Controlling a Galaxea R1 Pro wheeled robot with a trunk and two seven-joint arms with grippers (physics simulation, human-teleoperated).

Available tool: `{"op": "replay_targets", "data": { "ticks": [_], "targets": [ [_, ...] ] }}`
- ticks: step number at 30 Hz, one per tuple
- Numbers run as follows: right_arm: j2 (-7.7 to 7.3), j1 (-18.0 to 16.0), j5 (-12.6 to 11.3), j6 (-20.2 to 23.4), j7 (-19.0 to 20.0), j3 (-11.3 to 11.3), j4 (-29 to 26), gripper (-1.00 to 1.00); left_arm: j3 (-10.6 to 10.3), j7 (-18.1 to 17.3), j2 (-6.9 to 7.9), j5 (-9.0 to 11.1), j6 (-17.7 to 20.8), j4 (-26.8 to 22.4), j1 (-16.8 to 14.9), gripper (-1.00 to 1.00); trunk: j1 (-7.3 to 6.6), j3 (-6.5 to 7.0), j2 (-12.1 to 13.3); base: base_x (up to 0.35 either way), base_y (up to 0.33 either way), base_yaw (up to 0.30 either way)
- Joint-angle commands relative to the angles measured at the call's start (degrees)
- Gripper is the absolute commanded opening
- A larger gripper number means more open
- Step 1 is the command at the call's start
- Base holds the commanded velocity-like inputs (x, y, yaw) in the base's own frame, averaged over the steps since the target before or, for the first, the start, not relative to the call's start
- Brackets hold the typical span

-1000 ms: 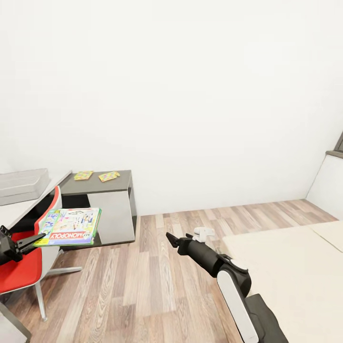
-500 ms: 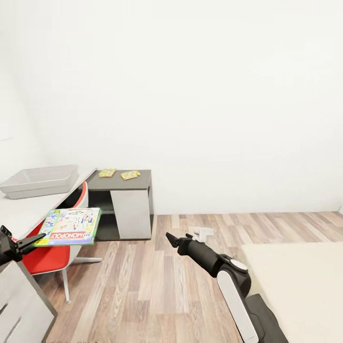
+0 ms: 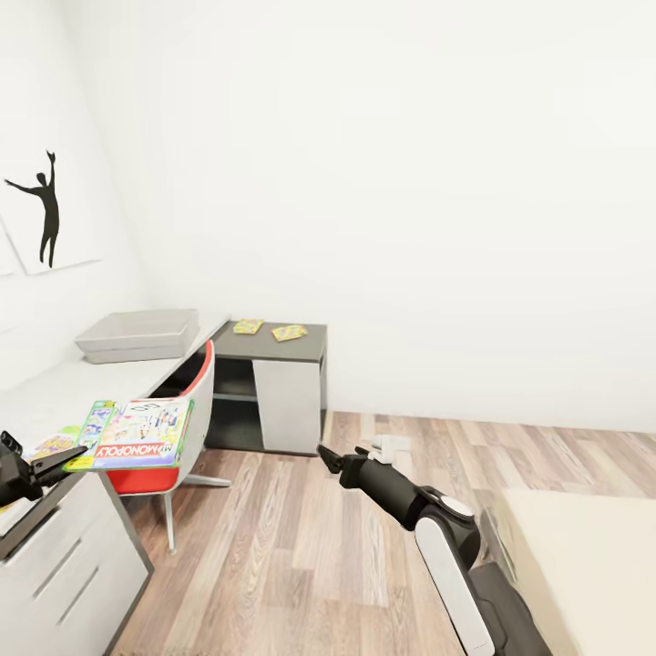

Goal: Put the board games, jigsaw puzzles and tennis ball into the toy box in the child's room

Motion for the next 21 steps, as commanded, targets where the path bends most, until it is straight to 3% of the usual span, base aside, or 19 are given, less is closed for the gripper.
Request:
{"op": "replay_targets", "data": {
  "ticks": [1, 6, 17, 21],
  "targets": [
    [0.02, -0.03, -0.03, 0.29, 0.15, -0.07, -0.05, 1.00, 0.07, -0.26, 0.01, 0.03, 0.56, 0.00, -0.06, -1.00, 0.01, -0.07, -0.06, 0.000, 0.000, 0.231],
    [0.02, -0.01, -0.03, 0.26, 0.31, -0.07, -0.11, 1.00, 0.08, -0.26, 0.03, -0.03, 0.48, 0.02, -0.06, -1.00, 0.01, -0.07, -0.06, 0.039, 0.000, 0.091],
    [0.02, 0.06, -0.03, -0.14, 0.32, -0.05, -0.12, 1.00, 0.08, -0.26, 0.03, -0.14, 0.37, 0.01, -0.06, -1.00, 0.01, -0.07, -0.06, 0.317, 0.000, 0.004],
    [0.02, 0.06, -0.03, -0.76, 0.30, 0.13, -0.12, 1.00, 0.08, -0.26, 0.03, -0.14, 0.31, 0.01, -0.06, -1.00, 0.01, -0.07, -0.06, 0.331, 0.000, 0.141]
  ]
}}
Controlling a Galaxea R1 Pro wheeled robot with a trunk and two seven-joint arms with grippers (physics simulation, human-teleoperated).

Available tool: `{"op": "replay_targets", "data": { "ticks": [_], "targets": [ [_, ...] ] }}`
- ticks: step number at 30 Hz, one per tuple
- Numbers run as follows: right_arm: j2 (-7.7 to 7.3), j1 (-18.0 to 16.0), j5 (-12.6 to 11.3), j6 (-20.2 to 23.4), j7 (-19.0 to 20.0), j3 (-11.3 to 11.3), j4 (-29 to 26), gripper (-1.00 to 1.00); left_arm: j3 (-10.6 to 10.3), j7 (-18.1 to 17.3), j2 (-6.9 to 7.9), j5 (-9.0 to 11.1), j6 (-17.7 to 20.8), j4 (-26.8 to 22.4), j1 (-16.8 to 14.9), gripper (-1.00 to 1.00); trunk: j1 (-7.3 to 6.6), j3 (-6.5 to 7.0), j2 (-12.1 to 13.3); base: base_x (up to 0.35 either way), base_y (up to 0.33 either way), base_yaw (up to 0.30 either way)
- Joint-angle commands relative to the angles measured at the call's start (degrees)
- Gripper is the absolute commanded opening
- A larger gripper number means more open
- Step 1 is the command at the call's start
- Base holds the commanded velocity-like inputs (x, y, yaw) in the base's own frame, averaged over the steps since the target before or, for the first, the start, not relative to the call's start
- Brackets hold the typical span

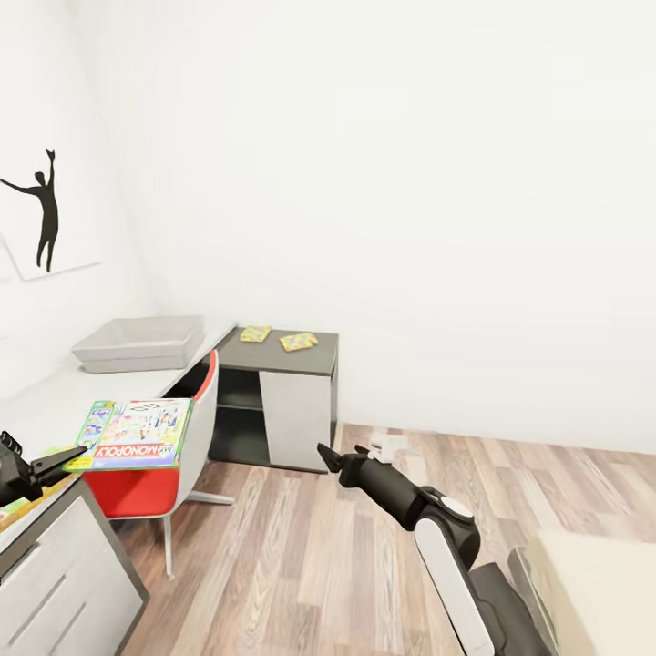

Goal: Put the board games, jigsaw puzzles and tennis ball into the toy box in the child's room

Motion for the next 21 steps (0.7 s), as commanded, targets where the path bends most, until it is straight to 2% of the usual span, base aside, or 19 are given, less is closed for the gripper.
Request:
{"op": "replay_targets", "data": {
  "ticks": [1, 10, 15, 21],
  "targets": [
    [0.02, -0.03, -0.05, 0.23, 0.09, 0.15, -0.05, 1.00, 0.04, -0.25, 0.00, 0.00, 0.57, 0.01, -0.06, -1.00, 0.04, -0.07, -0.05, 0.331, 0.000, 0.240],
    [0.02, -0.03, -0.05, 0.12, -0.22, 1.18, -0.05, 1.00, 0.04, -0.25, -0.08, 0.04, 0.58, 0.02, -0.06, -1.00, 0.04, -0.07, -0.05, 0.296, 0.000, 0.276],
    [0.02, -0.03, -0.05, 0.11, -0.24, 1.22, -0.05, 1.00, 0.16, -0.25, 0.13, 0.16, 0.71, 0.01, -0.06, -1.00, -0.18, 0.11, 0.35, 0.056, 0.000, 0.270],
    [0.02, -0.03, -0.05, 0.08, -0.15, 1.22, -0.05, 1.00, 0.21, -0.25, 0.19, 0.18, 0.87, 0.02, -0.06, -1.00, -1.50, 1.18, 2.76, 0.006, 0.000, 0.061]
  ]
}}
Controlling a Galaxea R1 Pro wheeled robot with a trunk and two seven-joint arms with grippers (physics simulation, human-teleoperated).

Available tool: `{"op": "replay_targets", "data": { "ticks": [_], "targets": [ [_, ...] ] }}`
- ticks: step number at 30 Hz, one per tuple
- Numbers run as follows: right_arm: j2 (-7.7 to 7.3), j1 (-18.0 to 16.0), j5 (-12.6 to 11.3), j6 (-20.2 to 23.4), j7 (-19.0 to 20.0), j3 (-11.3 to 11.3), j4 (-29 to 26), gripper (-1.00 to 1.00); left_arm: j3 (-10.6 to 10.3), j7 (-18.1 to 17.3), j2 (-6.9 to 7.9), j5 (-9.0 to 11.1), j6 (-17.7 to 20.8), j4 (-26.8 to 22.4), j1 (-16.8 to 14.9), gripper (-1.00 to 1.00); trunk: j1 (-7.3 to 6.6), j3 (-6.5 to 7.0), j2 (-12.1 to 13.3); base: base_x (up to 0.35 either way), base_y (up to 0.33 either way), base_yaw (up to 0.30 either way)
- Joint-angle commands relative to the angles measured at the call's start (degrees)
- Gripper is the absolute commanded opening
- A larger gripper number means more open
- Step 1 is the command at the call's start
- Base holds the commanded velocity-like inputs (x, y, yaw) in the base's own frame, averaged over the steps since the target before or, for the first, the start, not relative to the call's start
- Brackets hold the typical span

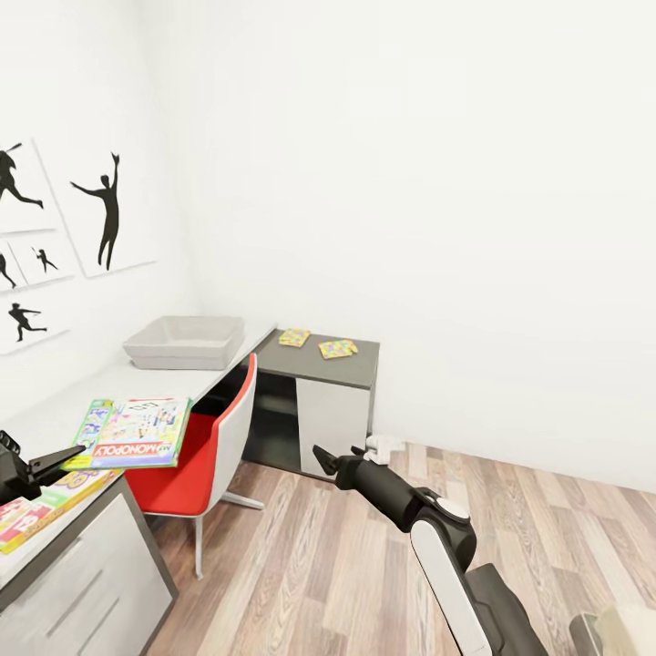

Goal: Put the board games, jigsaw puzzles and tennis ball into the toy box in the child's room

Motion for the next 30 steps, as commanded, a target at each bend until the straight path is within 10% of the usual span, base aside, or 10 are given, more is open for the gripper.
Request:
{"op": "replay_targets", "data": {
  "ticks": [1, 15, 30],
  "targets": [
    [0.03, -0.04, -0.05, 0.29, 0.16, -0.07, -0.04, 1.00, -0.01, -0.25, 0.01, -0.08, 0.62, 0.01, -0.04, -1.00, -0.22, 0.11, 0.36, 0.001, 0.000, 0.010],
    [0.03, -0.04, 0.01, 0.26, 0.22, -0.06, -0.04, 1.00, -0.17, -0.25, -0.07, -0.07, 0.64, 0.03, -0.04, -1.00, -3.29, 2.62, 5.97, 0.000, 0.000, 0.013],
    [-0.05, 0.00, 0.04, 0.26, 0.48, -0.06, -0.04, 1.00, -0.17, -0.25, -0.17, -0.16, 0.48, 0.01, -0.04, -1.00, -3.29, 2.62, 5.97, 0.143, -0.001, 0.141]
  ]
}}
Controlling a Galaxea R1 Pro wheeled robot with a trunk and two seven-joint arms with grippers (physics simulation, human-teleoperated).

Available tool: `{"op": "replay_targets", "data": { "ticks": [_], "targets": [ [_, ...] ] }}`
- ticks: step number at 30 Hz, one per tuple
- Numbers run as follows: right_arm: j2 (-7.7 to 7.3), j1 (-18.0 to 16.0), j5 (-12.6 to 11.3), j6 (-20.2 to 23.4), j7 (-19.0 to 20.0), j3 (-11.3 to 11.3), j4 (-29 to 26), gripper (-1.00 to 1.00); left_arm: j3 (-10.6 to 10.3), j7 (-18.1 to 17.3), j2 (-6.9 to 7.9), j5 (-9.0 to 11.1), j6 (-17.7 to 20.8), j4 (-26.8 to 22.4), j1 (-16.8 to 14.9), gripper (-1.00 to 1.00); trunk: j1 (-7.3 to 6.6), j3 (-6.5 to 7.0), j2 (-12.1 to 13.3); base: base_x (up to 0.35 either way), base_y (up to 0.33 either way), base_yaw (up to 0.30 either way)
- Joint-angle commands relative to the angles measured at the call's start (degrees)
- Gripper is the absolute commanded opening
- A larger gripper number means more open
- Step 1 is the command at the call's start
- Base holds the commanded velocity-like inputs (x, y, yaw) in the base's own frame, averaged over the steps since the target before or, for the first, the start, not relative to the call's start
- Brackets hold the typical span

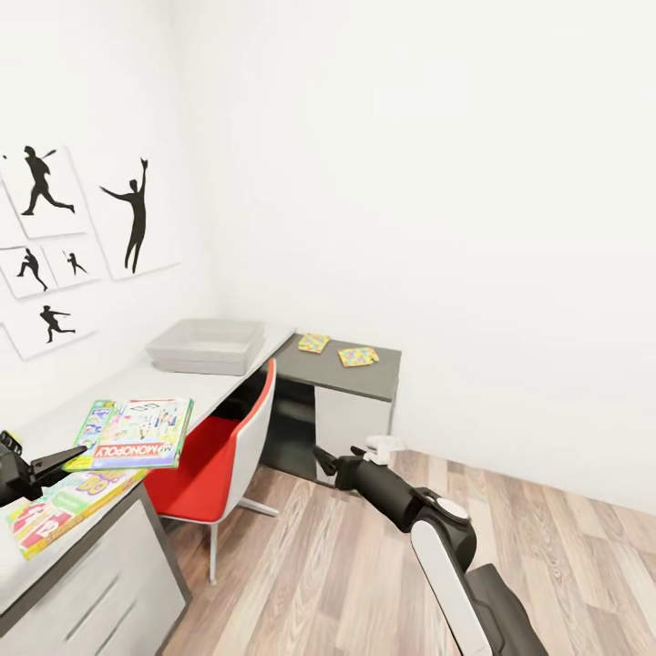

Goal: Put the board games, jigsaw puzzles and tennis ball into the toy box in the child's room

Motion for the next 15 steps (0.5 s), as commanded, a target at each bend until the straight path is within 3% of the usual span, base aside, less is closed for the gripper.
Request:
{"op": "replay_targets", "data": {
  "ticks": [1, 7, 15],
  "targets": [
    [0.03, -0.02, -0.06, 0.28, 0.12, -0.07, -0.04, 1.00, 0.03, -0.25, 0.01, -0.01, 0.58, 0.00, -0.05, -1.00, 0.04, -0.08, -0.06, 0.321, -0.035, 0.002],
    [0.07, 0.00, -0.06, 0.27, 0.09, -0.01, -0.04, 1.00, 0.03, -0.25, 0.05, -0.01, 0.51, 0.00, -0.05, -1.00, 0.04, -0.08, -0.06, 0.312, -0.096, 0.044],
    [0.10, 0.00, -0.06, 0.27, 0.11, 0.02, -0.04, 1.00, 0.03, -0.25, -0.02, -0.01, 0.49, 0.00, -0.05, -1.00, 0.04, -0.08, -0.06, 0.285, -0.206, 0.250]
  ]
}}
